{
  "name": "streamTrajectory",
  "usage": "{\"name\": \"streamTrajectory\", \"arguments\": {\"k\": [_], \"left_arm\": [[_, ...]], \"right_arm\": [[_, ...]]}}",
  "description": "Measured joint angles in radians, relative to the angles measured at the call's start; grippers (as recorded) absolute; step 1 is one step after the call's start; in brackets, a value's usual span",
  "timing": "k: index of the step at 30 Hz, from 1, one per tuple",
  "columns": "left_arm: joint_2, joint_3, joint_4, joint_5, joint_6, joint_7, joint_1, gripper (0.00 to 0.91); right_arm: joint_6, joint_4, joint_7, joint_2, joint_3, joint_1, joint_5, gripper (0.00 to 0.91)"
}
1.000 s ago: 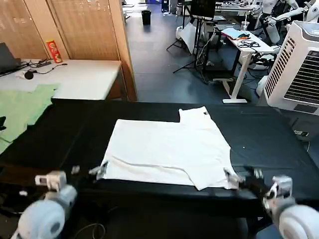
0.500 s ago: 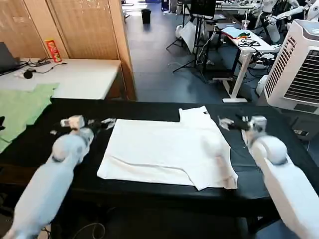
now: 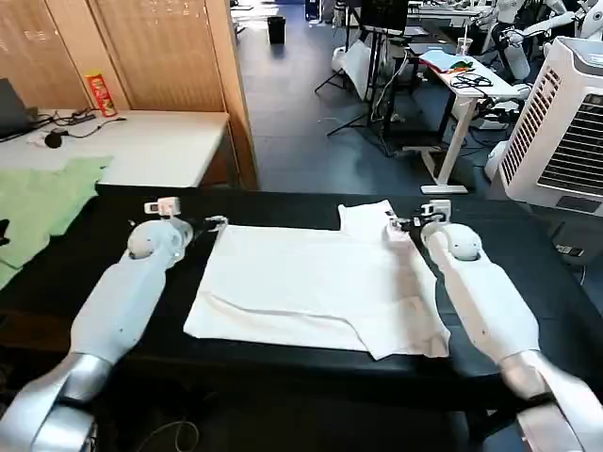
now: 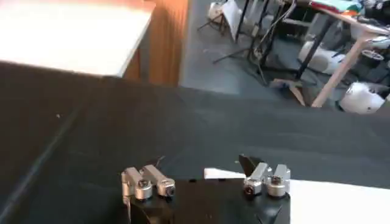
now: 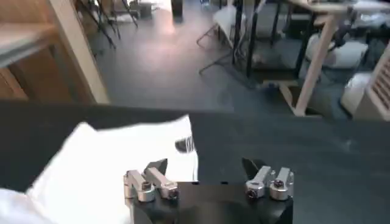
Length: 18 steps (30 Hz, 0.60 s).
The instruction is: Fold and organize the clothes.
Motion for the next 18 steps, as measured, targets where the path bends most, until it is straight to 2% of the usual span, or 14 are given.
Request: {"name": "streamTrajectory", "arguments": {"k": [2, 3, 4, 5, 7, 9, 10, 11, 13, 16, 17, 18], "left_arm": [[-0.006, 0.0, 0.015, 0.002, -0.006, 0.007, -0.003, 0.634], [-0.009, 0.0, 0.019, 0.004, -0.009, 0.008, -0.002, 0.507], [-0.012, 0.0, 0.023, 0.008, -0.011, 0.012, -0.002, 0.429], [-0.013, 0.001, 0.026, 0.012, -0.013, 0.018, -0.001, 0.263], [-0.016, 0.001, 0.028, 0.022, -0.016, 0.025, 0.002, 0.166], [-0.018, 0.002, 0.027, 0.027, -0.017, 0.028, 0.006, 0.146], [-0.018, 0.003, 0.025, 0.031, -0.017, 0.03, 0.009, 0.146], [-0.018, 0.005, 0.022, 0.034, -0.017, 0.032, 0.012, 0.146], [-0.016, 0.011, 0.014, 0.039, -0.017, 0.036, 0.018, 0.146], [-0.016, 0.018, -0.002, 0.048, -0.017, 0.037, 0.024, 0.146], [-0.018, 0.02, -0.007, 0.053, -0.017, 0.037, 0.025, 0.146], [-0.019, 0.021, -0.008, 0.058, -0.017, 0.038, 0.025, 0.146]], "right_arm": [[0.0, -0.012, 0.0, 0.011, 0.0, 0.003, -0.004, 0.878], [0.0, -0.017, 0.0, 0.016, 0.001, 0.004, -0.007, 0.839], [0.0, -0.019, 0.0, 0.021, 0.001, 0.004, -0.008, 0.829], [0.0, -0.021, 0.0, 0.025, 0.001, 0.004, -0.01, 0.77], [-0.001, -0.023, -0.001, 0.032, 0.002, 0.003, -0.014, 0.722], [-0.002, -0.026, -0.003, 0.036, 0.005, 0.001, -0.014, 0.536], [-0.002, -0.026, -0.004, 0.037, 0.007, 0.0, -0.014, 0.497], [-0.002, -0.027, -0.005, 0.038, 0.008, 0.0, -0.014, 0.41], [-0.002, -0.032, -0.005, 0.039, 0.013, -0.001, -0.014, 0.302], [-0.003, -0.036, -0.009, 0.04, 0.018, -0.001, -0.015, 0.263], [-0.003, -0.037, -0.012, 0.04, 0.02, -0.002, -0.015, 0.205], [-0.003, -0.037, -0.013, 0.041, 0.021, -0.003, -0.015, 0.195]]}}
